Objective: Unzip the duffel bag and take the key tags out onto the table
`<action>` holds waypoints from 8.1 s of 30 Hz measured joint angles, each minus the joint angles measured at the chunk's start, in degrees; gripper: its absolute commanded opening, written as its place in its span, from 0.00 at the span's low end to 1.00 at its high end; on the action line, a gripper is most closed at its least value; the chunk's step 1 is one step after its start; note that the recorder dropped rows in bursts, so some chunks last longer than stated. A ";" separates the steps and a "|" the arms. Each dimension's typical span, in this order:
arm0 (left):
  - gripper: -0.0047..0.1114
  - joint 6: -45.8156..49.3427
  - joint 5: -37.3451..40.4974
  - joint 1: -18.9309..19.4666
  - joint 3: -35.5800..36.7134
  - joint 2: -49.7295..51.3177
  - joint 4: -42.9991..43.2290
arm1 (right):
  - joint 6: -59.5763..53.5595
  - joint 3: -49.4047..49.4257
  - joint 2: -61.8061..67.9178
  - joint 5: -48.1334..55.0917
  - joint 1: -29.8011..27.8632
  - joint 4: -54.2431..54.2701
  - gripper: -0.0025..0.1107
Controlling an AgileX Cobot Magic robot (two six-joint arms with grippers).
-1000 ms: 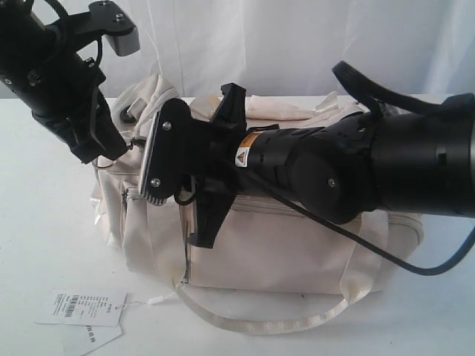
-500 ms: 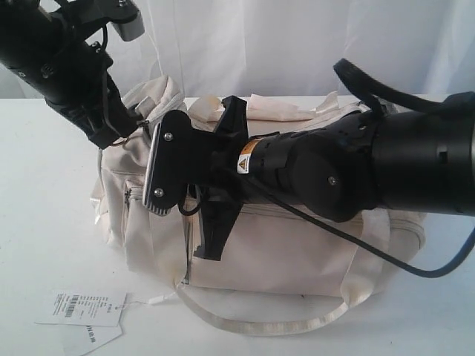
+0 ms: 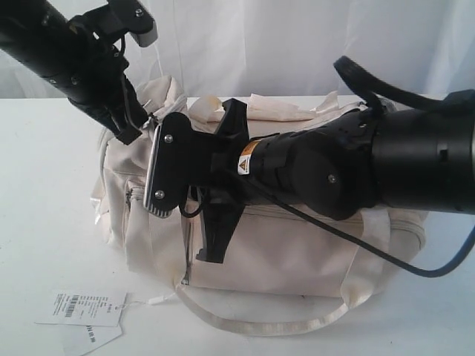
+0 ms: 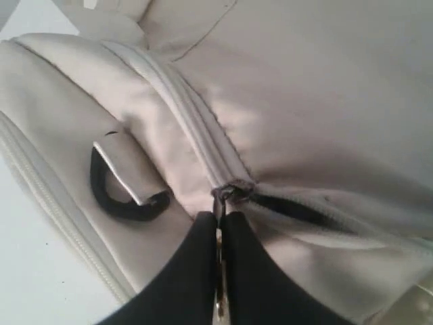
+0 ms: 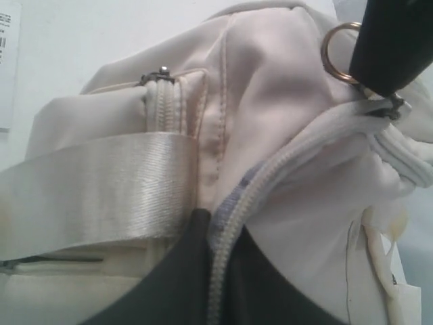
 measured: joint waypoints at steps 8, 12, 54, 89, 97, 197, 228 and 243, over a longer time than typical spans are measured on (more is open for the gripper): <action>0.04 -0.05 0.00 1.54 -1.93 2.48 -1.23 | 0.00 -0.13 0.00 0.24 0.00 0.13 0.02; 0.04 -0.14 1.60 1.54 -5.33 3.96 -1.58 | 0.26 -0.27 0.00 0.14 -0.21 0.13 0.02; 0.04 7.01 25.55 2.78 -13.95 1.69 -6.03 | 25.04 -3.71 3.59 -14.79 5.24 1.98 0.02; 0.04 7.01 25.68 2.78 -13.95 1.69 -6.85 | 25.60 -3.71 1.94 -9.64 1.86 4.19 0.48; 0.04 7.45 25.68 2.78 -13.95 1.69 -7.27 | 25.60 -3.71 4.74 -9.64 1.63 4.19 0.39; 0.04 -13.45 27.95 4.93 -28.95 8.53 6.51 | 26.66 -3.86 -4.18 9.44 1.25 4.31 0.56; 0.04 -16.35 7.67 4.93 42.21 -44.75 -10.35 | 30.85 -3.81 -11.32 33.85 1.25 -20.90 0.47; 0.04 -16.35 7.08 4.93 43.12 -44.78 -10.35 | 32.06 -7.21 -10.95 31.06 1.25 -26.20 0.19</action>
